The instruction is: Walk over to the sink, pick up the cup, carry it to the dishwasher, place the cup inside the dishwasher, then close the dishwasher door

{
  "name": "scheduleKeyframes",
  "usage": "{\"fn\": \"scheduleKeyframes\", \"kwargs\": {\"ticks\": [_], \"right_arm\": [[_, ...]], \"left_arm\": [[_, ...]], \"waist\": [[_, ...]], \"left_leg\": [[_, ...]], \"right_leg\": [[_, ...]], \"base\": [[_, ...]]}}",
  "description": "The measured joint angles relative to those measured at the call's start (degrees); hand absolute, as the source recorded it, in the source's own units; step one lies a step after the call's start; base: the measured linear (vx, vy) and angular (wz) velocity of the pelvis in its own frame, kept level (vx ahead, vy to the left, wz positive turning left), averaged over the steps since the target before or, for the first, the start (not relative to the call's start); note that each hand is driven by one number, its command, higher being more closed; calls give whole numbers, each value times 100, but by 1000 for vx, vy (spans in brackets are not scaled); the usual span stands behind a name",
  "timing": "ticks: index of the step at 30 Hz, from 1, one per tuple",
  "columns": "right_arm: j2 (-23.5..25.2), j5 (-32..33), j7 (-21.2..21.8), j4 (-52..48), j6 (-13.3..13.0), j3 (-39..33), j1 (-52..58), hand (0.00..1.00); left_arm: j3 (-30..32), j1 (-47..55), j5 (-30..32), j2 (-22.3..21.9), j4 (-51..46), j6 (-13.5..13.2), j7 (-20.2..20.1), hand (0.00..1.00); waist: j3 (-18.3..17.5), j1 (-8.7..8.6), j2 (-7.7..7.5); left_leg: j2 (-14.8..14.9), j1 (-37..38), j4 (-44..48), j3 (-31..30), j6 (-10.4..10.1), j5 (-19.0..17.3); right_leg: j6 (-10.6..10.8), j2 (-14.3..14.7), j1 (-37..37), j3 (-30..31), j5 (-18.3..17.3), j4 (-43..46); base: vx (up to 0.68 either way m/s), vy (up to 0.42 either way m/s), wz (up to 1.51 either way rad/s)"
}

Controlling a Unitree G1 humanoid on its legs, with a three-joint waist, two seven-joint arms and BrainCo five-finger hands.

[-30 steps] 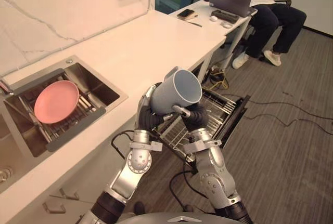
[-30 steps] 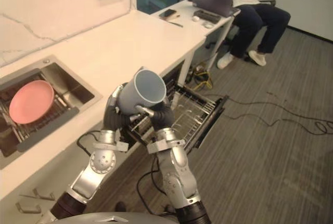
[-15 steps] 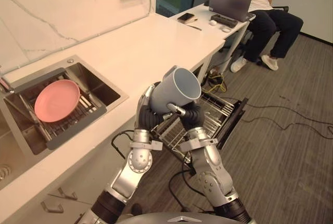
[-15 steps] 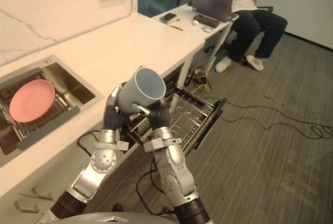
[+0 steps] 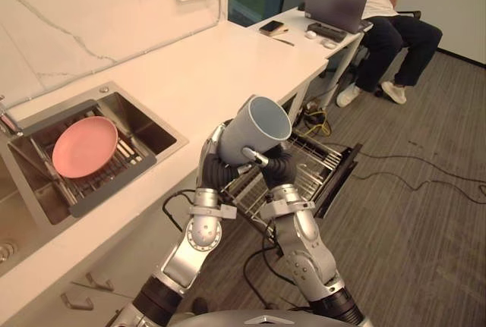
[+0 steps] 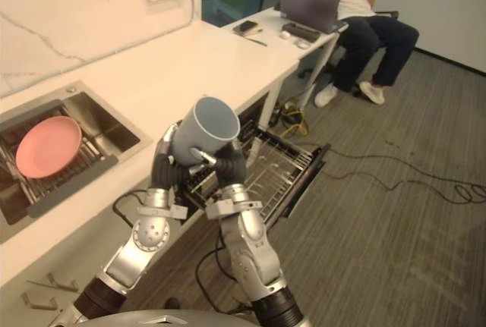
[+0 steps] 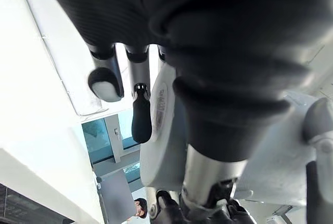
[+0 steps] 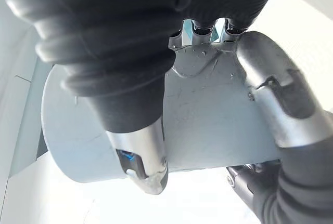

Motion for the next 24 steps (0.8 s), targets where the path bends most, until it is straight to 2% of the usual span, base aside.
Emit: {"fn": "scheduleKeyframes", "kwargs": {"ticks": [4,9,12,17,19,20,21,24], "right_arm": [[8,-6,-181,-8,-196,-118,-206,100],[61,5,-185,-13,-229,-280,-206,100],[213,26,-209,-40,-341,-519,-213,100],[254,78,-277,-54,-414,-993,-222,100],[247,35,-419,-46,-353,-1271,-220,100],[243,25,-426,-46,-327,-1321,-220,100],[216,-17,-439,-18,-246,-1528,-217,100],[129,-99,-458,78,-63,-1947,-182,100]], "left_arm": [[-42,40,-89,13,61,-41,2,0],[-56,66,-89,13,68,-63,-20,0],[-67,94,-95,8,161,-62,-37,0],[7,186,-439,-8,306,-89,-213,0],[48,201,-1197,-32,312,-148,-692,0],[47,215,-1295,-37,317,-148,-791,0],[43,303,-1565,-38,366,-169,-1167,0],[19,570,-1957,-38,734,-165,-1779,0]], "waist": [[-19,-8,28],[-29,-10,46],[-31,-12,48],[-30,-28,48],[-30,-30,48],[-30,-32,48],[-30,-42,47],[-29,-47,47]], "left_leg": [[2,12,-2,-4,-6,5],[1,13,0,-4,-7,7],[1,23,0,-3,-6,8],[2,47,-1,-4,-7,7],[2,46,-2,-4,-7,7],[2,46,-3,-4,-7,7],[2,43,-2,-4,-7,7],[3,5,0,-7,-2,11]], "right_leg": [[-1,1,-1,2,1,4],[-1,1,-1,1,2,2],[0,1,11,-2,2,-5],[0,1,49,-15,2,-25],[0,0,51,-16,2,-26],[1,0,51,-16,2,-26],[1,0,49,-16,3,-28],[12,-1,33,-20,14,-41]], "base": [[0,0,0],[0,0,0],[0,0,0],[0,0,0],[0,0,0],[0,0,0],[0,0,0],[0,0,0]]}}
